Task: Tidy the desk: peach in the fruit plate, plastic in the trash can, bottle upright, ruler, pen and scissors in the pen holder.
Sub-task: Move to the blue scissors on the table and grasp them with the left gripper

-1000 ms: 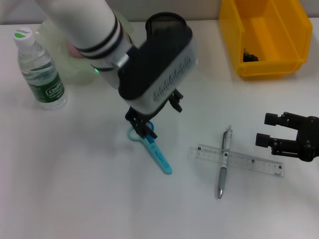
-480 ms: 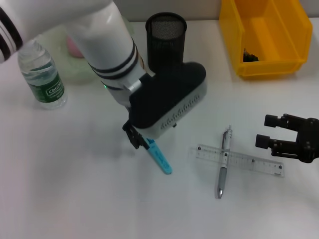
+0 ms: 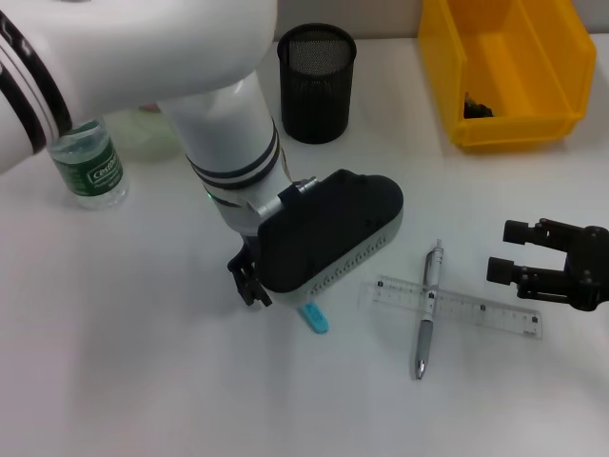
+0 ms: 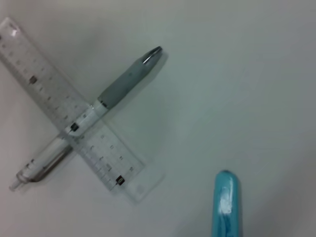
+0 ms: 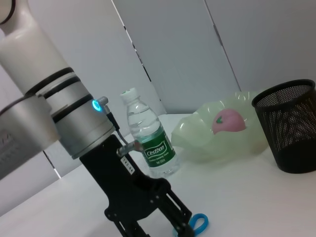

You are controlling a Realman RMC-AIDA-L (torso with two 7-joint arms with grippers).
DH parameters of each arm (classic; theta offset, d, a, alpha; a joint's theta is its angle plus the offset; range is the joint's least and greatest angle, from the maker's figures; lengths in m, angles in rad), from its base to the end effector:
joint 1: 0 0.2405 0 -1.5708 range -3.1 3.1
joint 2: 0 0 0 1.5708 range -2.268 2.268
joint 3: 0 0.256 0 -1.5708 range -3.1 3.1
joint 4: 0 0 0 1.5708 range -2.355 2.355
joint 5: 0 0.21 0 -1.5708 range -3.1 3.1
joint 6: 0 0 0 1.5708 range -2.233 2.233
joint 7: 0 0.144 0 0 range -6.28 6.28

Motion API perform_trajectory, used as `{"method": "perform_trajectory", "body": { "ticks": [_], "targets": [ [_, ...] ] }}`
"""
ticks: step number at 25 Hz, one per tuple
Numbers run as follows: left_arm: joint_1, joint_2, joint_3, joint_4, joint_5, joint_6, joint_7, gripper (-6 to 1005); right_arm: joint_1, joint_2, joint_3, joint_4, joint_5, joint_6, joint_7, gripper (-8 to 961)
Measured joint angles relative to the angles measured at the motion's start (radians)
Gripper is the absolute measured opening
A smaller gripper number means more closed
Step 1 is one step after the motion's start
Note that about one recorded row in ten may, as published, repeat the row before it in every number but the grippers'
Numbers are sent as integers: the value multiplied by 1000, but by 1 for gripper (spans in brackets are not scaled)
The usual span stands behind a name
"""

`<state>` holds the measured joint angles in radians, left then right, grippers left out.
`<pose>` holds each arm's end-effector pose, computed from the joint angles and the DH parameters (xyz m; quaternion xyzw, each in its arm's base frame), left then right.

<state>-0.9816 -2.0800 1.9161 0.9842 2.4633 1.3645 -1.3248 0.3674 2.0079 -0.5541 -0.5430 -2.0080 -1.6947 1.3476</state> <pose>-0.1140 0.3516 -0.1071 0.8215 -0.4718 -0.2994 0.1133 0.3226 0.2689 0.0241 -0.8992 0.3041 0.2844 0.1346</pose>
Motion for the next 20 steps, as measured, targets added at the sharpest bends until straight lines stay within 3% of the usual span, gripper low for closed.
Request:
{"method": "perform_trajectory", "body": {
  "ticks": [11, 20],
  "targets": [
    [-7, 0, 84, -17, -12, -64, -21, 715, -6, -2, 5, 0, 0, -6, 0, 793],
    [-13, 0, 102, -16, -17, -58, -38, 532, -7, -1, 5, 0, 1, -8, -7, 793]
  ]
}}
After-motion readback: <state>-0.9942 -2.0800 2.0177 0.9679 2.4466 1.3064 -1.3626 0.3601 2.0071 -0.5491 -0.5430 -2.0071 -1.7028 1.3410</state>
